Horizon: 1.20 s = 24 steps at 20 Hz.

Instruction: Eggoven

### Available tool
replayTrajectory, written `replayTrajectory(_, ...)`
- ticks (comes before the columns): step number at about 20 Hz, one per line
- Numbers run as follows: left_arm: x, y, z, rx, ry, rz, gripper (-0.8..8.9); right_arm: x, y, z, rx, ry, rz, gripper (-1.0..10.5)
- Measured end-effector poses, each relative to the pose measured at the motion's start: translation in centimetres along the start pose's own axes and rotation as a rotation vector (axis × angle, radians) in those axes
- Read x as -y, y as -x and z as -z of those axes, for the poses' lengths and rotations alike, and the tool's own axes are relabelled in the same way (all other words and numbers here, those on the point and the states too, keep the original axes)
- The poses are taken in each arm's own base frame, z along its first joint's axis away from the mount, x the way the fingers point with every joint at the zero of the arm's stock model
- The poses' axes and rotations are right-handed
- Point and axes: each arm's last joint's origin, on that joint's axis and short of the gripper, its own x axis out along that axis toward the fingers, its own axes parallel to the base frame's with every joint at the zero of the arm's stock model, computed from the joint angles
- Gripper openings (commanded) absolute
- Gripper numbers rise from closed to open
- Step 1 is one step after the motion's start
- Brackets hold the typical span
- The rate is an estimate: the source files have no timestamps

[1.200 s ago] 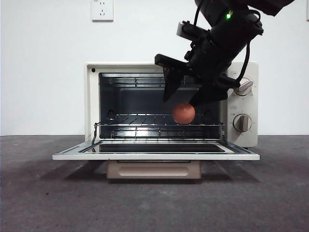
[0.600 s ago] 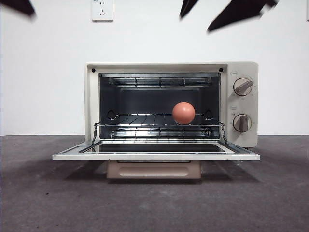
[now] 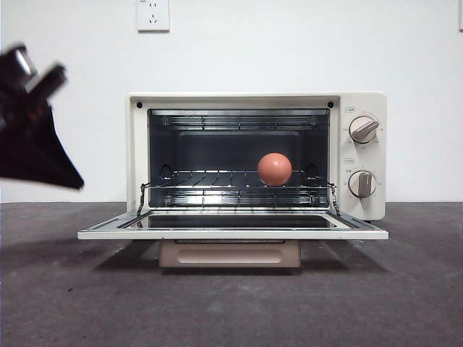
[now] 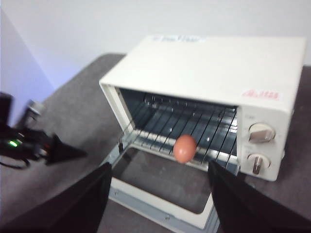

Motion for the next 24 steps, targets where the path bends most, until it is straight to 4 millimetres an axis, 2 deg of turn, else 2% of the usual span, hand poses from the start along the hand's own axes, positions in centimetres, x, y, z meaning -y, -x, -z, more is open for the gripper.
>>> replayTrajectory(4,-2.0,-3.1,0.9,-0.064,0.050,0.033,0.06,0.1,1.0,0.1,0.025,-0.001,0.019,3.2)
replayTrajectory(8,-3.1,-4.7,1.5,-0.085,0.066,0.028,0.06,0.2,1.0,0.3,0.003,0.000,0.026,3.2)
replayTrajectory(16,-3.2,-5.8,2.0,-0.118,0.069,0.129,0.06,0.3,1.0,0.3,0.009,0.000,0.048,3.2)
replayTrajectory(24,-3.3,-5.7,1.6,-0.085,0.111,0.221,0.06,0.3,0.9,0.3,0.009,0.000,0.051,3.2)
